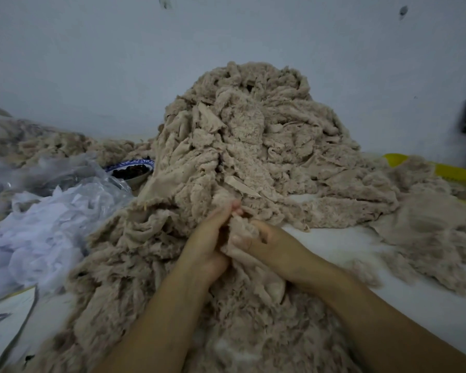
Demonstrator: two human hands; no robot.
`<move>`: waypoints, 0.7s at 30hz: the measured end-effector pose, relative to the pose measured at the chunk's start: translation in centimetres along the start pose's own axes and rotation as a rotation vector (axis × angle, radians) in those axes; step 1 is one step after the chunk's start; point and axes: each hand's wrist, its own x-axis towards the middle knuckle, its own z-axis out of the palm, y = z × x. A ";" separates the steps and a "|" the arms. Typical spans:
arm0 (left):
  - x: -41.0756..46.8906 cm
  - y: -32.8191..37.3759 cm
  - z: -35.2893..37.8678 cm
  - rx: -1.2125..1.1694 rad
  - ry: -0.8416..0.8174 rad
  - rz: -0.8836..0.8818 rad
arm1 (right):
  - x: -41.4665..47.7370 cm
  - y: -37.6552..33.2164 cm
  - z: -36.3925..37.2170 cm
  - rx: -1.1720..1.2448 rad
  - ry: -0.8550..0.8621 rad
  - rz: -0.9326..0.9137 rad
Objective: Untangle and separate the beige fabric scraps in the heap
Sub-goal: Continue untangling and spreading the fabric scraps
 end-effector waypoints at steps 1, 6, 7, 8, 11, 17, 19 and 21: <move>0.2 0.2 -0.1 -0.063 0.037 0.025 | -0.1 -0.3 0.0 0.009 0.016 -0.006; 0.5 0.3 0.4 -0.245 0.145 0.034 | 0.0 -1.0 -0.2 0.032 0.033 0.018; 0.7 0.3 0.4 -0.269 0.145 0.038 | 0.0 -1.1 -0.2 0.039 0.022 0.014; 0.8 0.2 0.2 -0.284 0.143 0.048 | 0.0 -1.0 -0.2 0.051 0.007 0.022; 1.2 -0.3 -0.2 -0.276 0.142 0.076 | 0.1 -1.0 -0.2 0.060 -0.045 0.075; 2.3 1.8 -3.1 -0.454 0.289 0.175 | -0.7 -0.9 -1.3 0.155 -0.033 0.120; 1.8 1.2 -2.2 -0.335 0.148 0.129 | -0.2 -0.4 -2.2 0.247 0.128 0.108; 1.2 -0.8 -0.3 -0.044 -0.010 0.037 | 0.3 0.4 -2.7 0.262 0.242 0.113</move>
